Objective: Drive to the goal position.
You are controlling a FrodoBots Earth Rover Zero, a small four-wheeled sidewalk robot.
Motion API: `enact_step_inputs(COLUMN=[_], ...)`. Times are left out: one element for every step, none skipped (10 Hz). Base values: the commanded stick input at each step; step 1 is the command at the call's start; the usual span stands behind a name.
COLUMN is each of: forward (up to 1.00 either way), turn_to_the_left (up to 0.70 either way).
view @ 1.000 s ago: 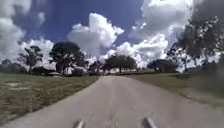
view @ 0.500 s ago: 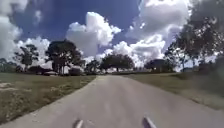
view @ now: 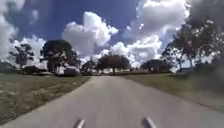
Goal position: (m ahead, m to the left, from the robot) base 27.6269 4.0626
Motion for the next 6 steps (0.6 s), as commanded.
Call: enact_step_inputs(forward=[0.70,0.70,0.70,0.70,0.70,0.70], turn_to_the_left=[0.33,0.35,0.35,0.35,0.00,0.00])
